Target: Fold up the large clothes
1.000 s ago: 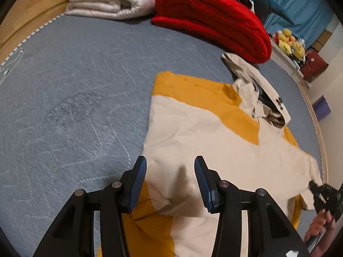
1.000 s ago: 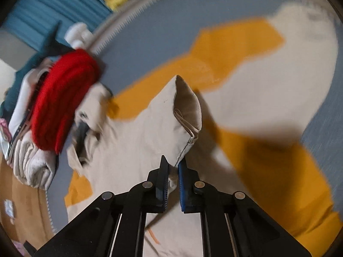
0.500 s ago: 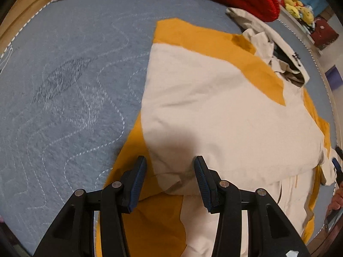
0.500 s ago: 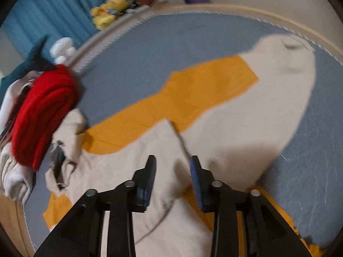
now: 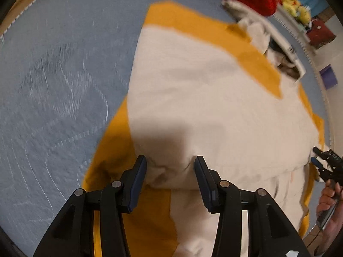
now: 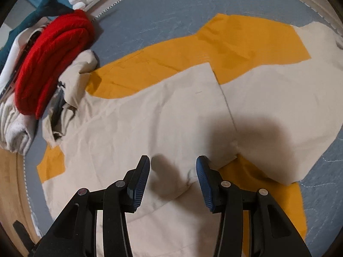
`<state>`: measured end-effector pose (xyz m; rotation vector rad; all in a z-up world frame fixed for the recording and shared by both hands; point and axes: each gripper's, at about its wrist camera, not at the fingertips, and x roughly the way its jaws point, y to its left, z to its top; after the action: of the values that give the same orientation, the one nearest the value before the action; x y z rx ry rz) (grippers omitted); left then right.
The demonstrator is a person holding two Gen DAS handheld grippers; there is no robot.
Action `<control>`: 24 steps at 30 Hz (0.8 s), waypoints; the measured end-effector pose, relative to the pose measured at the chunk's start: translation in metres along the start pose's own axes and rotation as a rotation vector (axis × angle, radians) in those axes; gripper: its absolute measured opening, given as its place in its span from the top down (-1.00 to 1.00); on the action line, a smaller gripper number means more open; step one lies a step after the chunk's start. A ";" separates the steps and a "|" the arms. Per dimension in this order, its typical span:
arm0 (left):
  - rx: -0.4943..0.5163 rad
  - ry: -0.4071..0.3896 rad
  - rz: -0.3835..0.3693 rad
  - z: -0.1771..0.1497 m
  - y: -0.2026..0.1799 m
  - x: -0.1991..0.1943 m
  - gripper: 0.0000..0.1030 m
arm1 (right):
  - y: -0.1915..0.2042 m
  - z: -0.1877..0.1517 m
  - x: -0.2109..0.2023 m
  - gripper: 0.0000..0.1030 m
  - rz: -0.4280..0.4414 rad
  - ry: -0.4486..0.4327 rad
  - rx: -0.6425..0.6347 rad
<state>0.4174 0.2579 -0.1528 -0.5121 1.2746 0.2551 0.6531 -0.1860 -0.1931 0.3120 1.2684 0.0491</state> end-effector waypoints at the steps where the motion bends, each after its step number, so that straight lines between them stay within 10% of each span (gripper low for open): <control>1: 0.015 -0.008 0.015 -0.002 -0.002 -0.002 0.16 | -0.005 -0.001 -0.001 0.10 0.000 0.011 0.008; 16: 0.214 -0.346 -0.041 -0.036 -0.074 -0.084 0.16 | -0.003 0.007 -0.127 0.10 -0.046 -0.351 -0.206; 24: 0.312 -0.407 -0.045 -0.044 -0.114 -0.083 0.15 | -0.078 0.033 -0.184 0.09 -0.054 -0.479 -0.105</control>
<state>0.4089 0.1458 -0.0572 -0.2054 0.8831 0.1108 0.6176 -0.3055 -0.0338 0.1836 0.7950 -0.0059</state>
